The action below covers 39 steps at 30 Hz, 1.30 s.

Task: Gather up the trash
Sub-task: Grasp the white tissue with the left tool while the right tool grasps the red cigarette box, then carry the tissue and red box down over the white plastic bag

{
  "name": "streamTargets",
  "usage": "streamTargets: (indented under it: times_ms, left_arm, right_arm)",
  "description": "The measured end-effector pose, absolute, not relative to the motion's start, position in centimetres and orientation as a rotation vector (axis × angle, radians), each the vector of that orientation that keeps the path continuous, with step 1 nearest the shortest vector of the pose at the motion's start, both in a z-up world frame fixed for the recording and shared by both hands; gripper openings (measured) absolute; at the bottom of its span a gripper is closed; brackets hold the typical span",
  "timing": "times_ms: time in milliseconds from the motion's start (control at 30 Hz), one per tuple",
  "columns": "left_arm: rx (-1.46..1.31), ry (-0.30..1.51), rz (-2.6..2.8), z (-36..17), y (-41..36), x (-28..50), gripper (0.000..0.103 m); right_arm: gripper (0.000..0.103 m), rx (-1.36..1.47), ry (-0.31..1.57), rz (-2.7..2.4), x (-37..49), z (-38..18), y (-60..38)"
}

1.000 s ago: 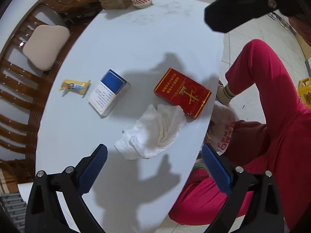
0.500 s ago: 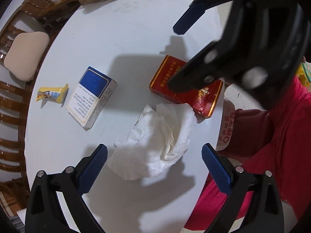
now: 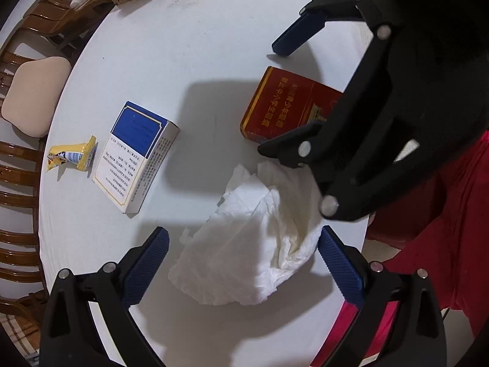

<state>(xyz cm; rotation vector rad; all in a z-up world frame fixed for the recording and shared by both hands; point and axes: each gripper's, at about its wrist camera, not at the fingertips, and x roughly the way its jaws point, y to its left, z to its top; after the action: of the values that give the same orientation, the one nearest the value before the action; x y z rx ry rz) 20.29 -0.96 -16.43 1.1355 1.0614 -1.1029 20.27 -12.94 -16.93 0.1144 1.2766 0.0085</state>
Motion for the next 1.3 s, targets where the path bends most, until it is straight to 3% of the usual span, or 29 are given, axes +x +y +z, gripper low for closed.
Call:
streamTargets:
  times_ms: [133,300,367,400,467,633,767,967,1300]
  left_arm:
    - [1.134,1.059,-1.100,-16.7,-0.6,20.1,0.095]
    - [1.156,1.079,-1.083,-17.7,-0.6,19.6,0.095]
    - [1.146,1.084,-1.081,-17.8,-0.8,19.6,0.092]
    - [1.133,1.097,-1.081,-17.8,-0.8,19.6,0.089]
    - [1.082,1.140,-1.077,-17.7,-0.7,19.9,0.082]
    - [0.963,1.201,-1.004,-17.2,-0.3,20.5,0.045]
    - [0.875,1.240,-0.905,-17.1,0.2,20.8,0.031]
    - [0.683,1.344,-0.684,-16.9,1.7,22.3,0.024]
    - [0.478,1.285,-0.479,-13.1,5.5,22.9,0.022]
  right_arm:
    - [0.076,0.067,1.250,-0.032,19.6,-17.0,-12.9]
    - [0.075,0.037,1.240,-0.036,19.3,-17.1,-12.8]
    - [0.065,0.039,1.231,-0.033,19.2,-17.0,-12.9]
    - [0.057,0.037,1.222,-0.029,19.5,-16.9,-12.8]
    - [0.056,0.049,1.228,-0.010,19.6,-16.8,-13.1]
    - [0.056,0.102,1.242,0.053,19.9,-16.5,-14.1]
    - [0.056,0.083,1.221,0.053,20.1,-15.5,-14.8]
    - [0.056,0.041,1.178,0.062,20.3,-13.5,-15.3]
    - [0.056,-0.002,1.071,0.113,18.6,-9.0,-14.9]
